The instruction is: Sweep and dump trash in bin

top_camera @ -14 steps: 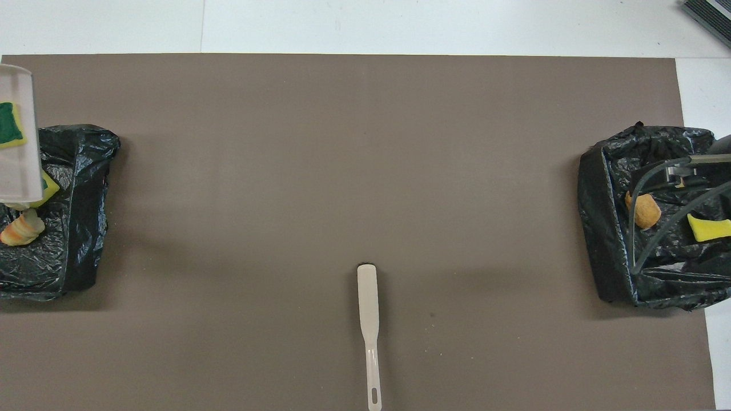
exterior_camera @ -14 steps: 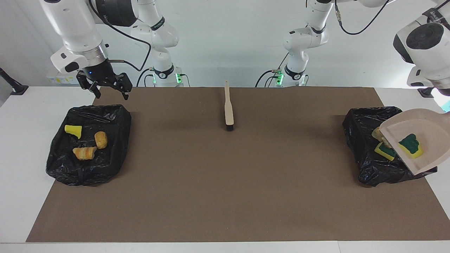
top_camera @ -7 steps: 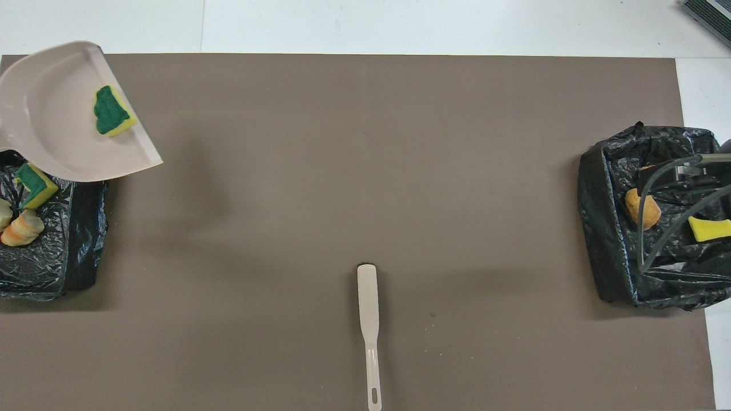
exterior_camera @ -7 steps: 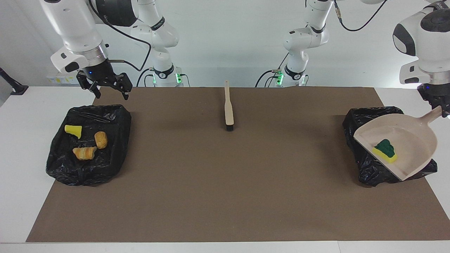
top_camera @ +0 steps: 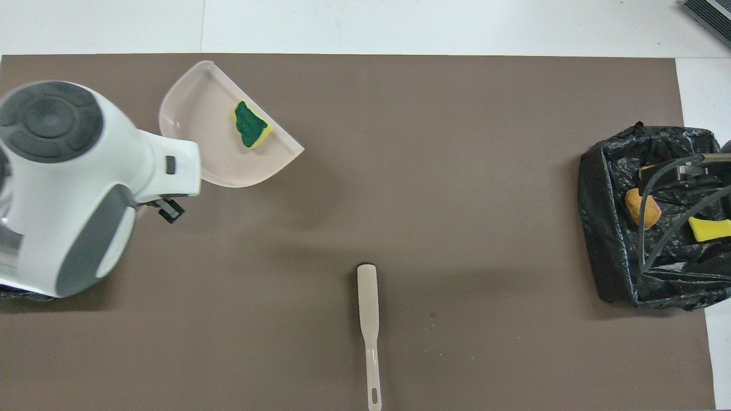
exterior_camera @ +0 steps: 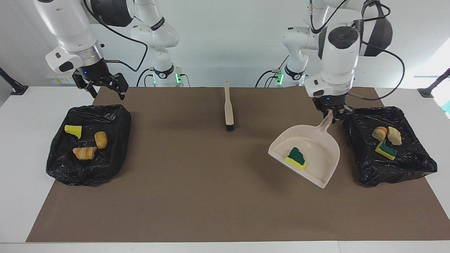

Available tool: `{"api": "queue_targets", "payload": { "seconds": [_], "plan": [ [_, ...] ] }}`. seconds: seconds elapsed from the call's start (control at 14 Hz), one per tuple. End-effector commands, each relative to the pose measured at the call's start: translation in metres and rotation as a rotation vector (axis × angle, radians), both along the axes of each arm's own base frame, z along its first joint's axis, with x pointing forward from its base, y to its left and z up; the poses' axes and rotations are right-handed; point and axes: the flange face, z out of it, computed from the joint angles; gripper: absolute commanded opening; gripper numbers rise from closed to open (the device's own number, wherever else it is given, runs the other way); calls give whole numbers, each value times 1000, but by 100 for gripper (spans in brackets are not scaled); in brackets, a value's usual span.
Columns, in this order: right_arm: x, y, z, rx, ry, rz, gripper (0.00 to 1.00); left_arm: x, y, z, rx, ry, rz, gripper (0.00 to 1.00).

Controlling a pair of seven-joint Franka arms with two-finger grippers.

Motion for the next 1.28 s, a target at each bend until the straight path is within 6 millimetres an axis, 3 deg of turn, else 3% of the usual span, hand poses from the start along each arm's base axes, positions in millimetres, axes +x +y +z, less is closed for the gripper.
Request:
{"api": "queue_targets", "payload": {
  "seconds": [0.0,0.07,0.21,0.29,0.64,0.86,1.07,1.21],
  "plan": [
    [-6,-8,8,18,-7,-29,100,-7,-48,-30,-66,-14,115,0],
    [-16,-7,16,17,-9,-40,100,-10,-86,-56,-88,-29,161,0],
    [-22,-5,15,17,0,-45,100,-11,-128,-86,-186,-33,273,0],
    [-24,-5,14,29,13,-56,100,-15,-144,-90,-240,11,299,0],
    [-28,-8,16,79,18,-80,100,-13,-145,-89,-254,18,314,0],
    [-26,-5,17,67,8,-61,100,-7,-130,-85,-228,10,323,0],
    [-26,0,17,70,9,-51,100,14,-66,-47,-178,-20,265,0],
    [-26,1,17,70,9,-49,100,23,0,-11,-169,-2,175,0]
  ]
}}
